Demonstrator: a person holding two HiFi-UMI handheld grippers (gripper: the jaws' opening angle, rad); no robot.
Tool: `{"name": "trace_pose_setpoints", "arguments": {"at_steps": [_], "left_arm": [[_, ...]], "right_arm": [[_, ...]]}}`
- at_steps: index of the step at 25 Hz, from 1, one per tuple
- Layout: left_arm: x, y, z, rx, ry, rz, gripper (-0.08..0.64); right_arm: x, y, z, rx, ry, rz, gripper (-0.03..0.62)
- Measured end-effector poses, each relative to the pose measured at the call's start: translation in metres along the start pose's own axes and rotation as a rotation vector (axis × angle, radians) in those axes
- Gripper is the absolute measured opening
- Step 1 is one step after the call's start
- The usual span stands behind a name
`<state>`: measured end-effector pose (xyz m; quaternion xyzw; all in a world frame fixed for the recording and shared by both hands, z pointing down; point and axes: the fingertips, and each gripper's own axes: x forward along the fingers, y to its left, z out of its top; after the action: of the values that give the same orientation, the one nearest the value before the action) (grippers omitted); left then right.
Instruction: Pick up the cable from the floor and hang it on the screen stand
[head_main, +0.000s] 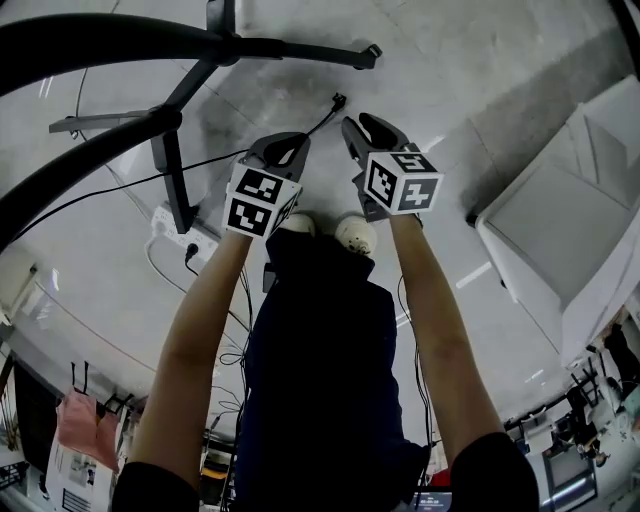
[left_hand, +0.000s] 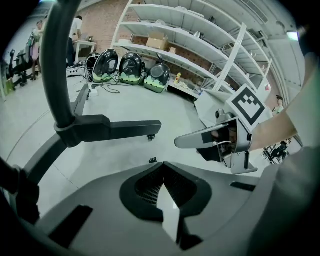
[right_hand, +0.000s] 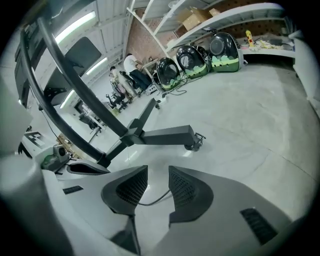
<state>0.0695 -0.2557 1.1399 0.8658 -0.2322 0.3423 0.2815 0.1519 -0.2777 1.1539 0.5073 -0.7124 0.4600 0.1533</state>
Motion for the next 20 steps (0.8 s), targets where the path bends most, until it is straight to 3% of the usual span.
{"name": "trace_pose_setpoints", "arguments": {"at_steps": [7, 12, 20], "left_arm": [[0.034, 0.018, -0.017, -0.024, 0.021, -0.021, 0.008], [0.055, 0.025, -0.03, 0.002, 0.025, -0.046, 0.008], [0.072, 0.034, -0.049, -0.009, 0.021, -0.071, 0.008]], "right_arm": [[0.047, -0.028, -0.019, -0.016, 0.04, -0.031, 0.193], [0.081, -0.039, -0.037, -0.057, 0.071, -0.062, 0.222], [0.115, -0.06, -0.053, -0.133, 0.047, -0.196, 0.23]]}}
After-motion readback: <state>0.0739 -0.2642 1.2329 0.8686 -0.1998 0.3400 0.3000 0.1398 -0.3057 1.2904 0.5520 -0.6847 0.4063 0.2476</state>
